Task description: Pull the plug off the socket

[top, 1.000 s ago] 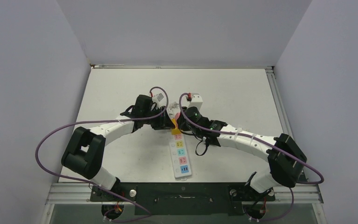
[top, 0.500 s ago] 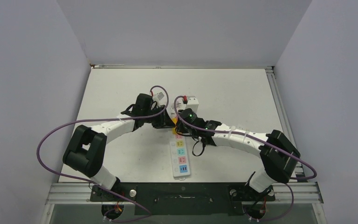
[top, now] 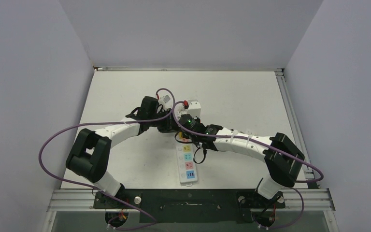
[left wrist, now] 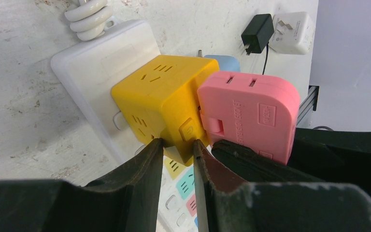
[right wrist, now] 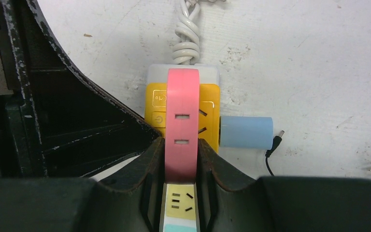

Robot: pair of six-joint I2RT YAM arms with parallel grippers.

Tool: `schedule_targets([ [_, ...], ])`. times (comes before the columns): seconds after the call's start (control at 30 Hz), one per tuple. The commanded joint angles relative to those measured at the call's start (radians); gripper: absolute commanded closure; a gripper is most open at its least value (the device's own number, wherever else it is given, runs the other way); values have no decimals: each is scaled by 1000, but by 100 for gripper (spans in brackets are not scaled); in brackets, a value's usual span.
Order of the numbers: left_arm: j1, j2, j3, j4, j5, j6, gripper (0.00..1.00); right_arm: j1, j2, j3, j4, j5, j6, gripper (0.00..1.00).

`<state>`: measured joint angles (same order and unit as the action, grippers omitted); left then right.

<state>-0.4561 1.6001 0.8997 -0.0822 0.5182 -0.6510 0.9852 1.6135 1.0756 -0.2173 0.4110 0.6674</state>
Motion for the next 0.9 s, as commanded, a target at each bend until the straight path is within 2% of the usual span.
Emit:
schedule_targets([
  [0.0, -2, 57, 5, -59, -85, 39, 76, 15, 4, 40, -17, 31, -3, 88],
  [0.37, -7, 83, 25, -106, -106, 63, 76, -66, -59, -54, 115, -182, 64, 95],
  [0.63, -10, 86, 31, -111, -101, 66, 77, -76, -77, -62, 138, -208, 74, 95],
  [0.87, -9, 90, 31, -111, -100, 67, 77, -34, -34, -4, 83, -106, 46, 95],
])
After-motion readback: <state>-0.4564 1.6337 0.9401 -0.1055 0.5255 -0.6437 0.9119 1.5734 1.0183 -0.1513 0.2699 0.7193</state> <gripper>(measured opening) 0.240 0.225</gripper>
